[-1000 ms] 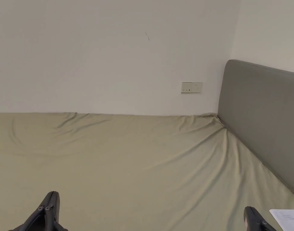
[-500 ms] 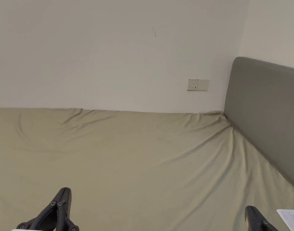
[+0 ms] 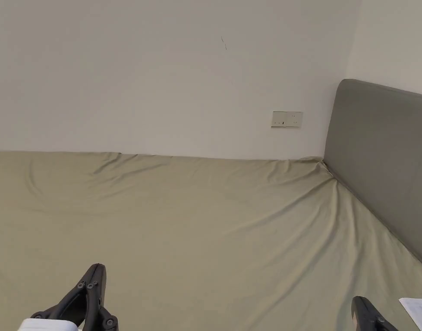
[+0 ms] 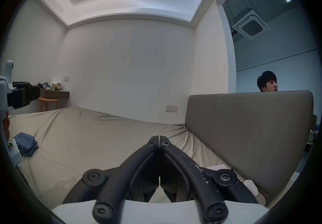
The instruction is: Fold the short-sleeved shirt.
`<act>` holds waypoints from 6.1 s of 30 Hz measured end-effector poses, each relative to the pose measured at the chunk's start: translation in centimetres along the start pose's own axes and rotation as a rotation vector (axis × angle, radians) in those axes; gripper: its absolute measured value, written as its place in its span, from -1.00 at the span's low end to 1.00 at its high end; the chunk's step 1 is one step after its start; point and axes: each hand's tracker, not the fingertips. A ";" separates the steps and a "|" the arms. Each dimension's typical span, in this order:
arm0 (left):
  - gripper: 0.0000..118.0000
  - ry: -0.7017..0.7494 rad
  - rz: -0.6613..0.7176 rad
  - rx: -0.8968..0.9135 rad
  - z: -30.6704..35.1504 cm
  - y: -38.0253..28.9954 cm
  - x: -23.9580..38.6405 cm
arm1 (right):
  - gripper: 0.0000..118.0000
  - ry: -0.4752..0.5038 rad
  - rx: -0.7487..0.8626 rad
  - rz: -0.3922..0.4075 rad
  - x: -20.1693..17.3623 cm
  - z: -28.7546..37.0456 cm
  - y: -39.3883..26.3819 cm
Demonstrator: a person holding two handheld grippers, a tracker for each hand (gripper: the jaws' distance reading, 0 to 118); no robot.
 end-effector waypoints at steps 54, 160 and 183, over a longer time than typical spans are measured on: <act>1.00 -0.016 -0.010 0.023 0.7 -0.3 0.6 | 1.00 0.043 0.028 -0.033 -0.3 0.3 0.0; 1.00 -0.020 -0.023 -0.025 0.8 -0.6 0.6 | 1.00 0.101 -0.286 -0.341 1.7 -1.6 0.8; 1.00 -0.030 -0.036 -0.047 0.7 -1.0 0.9 | 1.00 0.037 -0.300 -0.269 1.5 -2.0 0.1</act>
